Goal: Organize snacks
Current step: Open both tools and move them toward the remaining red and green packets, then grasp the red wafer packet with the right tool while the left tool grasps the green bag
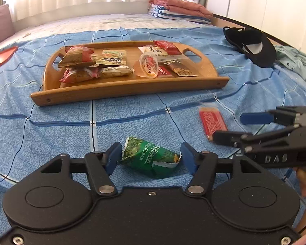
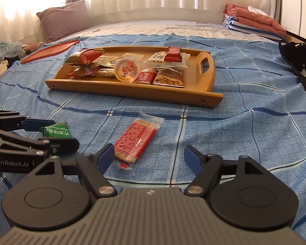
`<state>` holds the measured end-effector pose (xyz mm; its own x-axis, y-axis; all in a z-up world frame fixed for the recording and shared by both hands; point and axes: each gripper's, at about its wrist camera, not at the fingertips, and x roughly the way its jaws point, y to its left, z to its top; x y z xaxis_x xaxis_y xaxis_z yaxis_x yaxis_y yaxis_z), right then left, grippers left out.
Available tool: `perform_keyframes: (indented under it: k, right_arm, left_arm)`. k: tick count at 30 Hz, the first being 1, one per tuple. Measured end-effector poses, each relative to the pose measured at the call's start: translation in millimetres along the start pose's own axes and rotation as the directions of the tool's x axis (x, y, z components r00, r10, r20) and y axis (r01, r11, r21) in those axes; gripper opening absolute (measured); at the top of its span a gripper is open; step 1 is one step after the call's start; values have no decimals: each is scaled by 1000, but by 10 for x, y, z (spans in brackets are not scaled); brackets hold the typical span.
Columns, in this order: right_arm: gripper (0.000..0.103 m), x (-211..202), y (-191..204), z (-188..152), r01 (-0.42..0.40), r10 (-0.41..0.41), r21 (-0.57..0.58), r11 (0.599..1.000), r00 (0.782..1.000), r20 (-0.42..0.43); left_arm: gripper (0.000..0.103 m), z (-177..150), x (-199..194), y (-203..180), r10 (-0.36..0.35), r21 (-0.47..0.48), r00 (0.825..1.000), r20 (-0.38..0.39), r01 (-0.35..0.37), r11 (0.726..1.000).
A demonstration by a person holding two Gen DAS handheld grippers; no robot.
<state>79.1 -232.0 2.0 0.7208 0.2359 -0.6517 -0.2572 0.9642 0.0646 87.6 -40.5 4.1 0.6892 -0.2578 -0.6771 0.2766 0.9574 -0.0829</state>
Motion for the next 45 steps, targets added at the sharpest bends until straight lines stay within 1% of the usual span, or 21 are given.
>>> perform_keyframes:
  k: [4,7,13,20,22,26,28,30,35,39,43,45]
  right_arm:
    - [83,26,74,7,-19,19,-9,1000,1000,-3]
    - [83,48,150,22,-27,27,-18,999,1000,-6]
    - [83,68,282,22,-51,50,-42,998,999,-9]
    - [84,46,413,6,-85,85,-68,994,996,-7]
    - [85,57,447,9,-84,83,-77,993,996,-11]
    - [85,100,534,-12,-52,52,-78,996,999,-6]
    - [77,100,558,-21,-50,50,-64,997,999,1]
    - [62,90,578,-24,-51,51,-58,997,999,8]
    - [43,39,597,-24,-47,48,-55,997,999,23]
    - [40,-6,562,11,-47,48,-21,999,998,37]
    - [40,-54,531,51,-42,42,-3,999,998,52]
    - [41,-60,510,73,-40,40,-2,999,998,45]
  left_arm:
    - [52,29,-36,59,11,-31,1000,10,-11,999]
    - [52,45,-82,103,29,-37,999,28,-28,999]
    - [52,47,-179,161,54,-15,997,58,-53,998]
    - [52,45,-254,247,76,-30,994,80,-74,997]
    - [52,44,-258,261,87,-30,993,81,-84,996]
    - [52,23,-254,280,105,-41,992,74,-102,994]
    - [52,6,-250,289,113,-43,991,70,-110,993]
    - [52,-8,-247,302,119,-47,991,64,-116,992]
    - [52,-15,-250,337,135,-63,989,66,-131,989]
    - [51,6,-271,388,139,-80,988,72,-133,988]
    - [51,37,-289,432,146,-96,986,75,-138,986]
    - [51,55,-294,459,149,-106,986,76,-140,984]
